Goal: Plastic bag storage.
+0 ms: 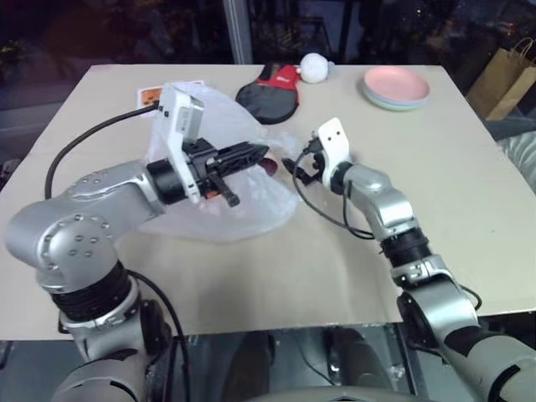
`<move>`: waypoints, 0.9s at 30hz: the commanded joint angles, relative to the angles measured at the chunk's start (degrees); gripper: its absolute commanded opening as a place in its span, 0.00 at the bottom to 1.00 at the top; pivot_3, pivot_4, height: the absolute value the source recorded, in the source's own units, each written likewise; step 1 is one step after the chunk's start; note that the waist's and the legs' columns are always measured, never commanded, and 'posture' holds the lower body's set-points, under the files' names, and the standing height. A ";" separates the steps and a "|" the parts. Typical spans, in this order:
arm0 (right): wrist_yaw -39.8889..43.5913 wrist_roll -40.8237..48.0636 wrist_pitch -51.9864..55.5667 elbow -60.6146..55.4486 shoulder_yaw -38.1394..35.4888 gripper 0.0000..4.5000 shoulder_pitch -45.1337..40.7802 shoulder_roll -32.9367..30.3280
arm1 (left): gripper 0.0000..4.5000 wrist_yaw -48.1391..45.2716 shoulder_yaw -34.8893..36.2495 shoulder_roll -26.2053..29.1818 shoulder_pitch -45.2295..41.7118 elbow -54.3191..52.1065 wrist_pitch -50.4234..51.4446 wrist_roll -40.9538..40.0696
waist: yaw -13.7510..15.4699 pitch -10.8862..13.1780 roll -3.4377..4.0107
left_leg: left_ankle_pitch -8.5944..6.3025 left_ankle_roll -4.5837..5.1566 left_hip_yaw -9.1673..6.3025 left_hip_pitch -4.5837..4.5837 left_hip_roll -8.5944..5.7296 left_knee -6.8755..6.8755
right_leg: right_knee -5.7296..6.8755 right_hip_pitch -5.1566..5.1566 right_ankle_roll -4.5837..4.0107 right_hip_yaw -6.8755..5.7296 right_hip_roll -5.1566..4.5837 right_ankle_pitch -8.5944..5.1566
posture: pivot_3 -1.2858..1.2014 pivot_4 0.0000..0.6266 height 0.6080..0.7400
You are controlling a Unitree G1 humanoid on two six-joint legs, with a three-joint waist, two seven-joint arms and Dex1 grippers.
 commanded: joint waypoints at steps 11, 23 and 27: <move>1.52 -0.39 -13.25 15.11 -6.11 0.20 -5.20 -0.56 | 0.00 1.25 -1.71 3.96 2.85 0.26 -4.76 -8.43 | -0.03 0.01 0.02 | 0.00 0.00 -0.02 0.03 0.00 -0.07 | 0.01 -0.01 -0.02 0.00 0.01 0.01 | 0.52 0.24 1.00; -4.87 2.70 -3.21 -7.17 -15.03 0.03 5.05 -8.44 | 0.00 -10.44 -15.67 8.26 -3.99 14.73 -20.89 1.84 | 0.19 0.03 0.05 | 0.00 0.00 0.01 0.01 0.00 -0.09 | 0.00 -0.01 -0.02 -0.01 0.01 0.00 | 0.52 0.24 1.00; -7.26 3.18 3.87 -19.27 -17.55 0.03 11.49 -12.22 | 0.00 -19.06 -23.23 8.05 -11.17 25.77 -30.51 9.64 | 0.41 0.05 0.09 | 0.00 0.00 0.02 0.00 -0.02 -0.09 | -0.01 -0.02 -0.01 0.00 0.01 0.00 | 0.52 0.24 1.00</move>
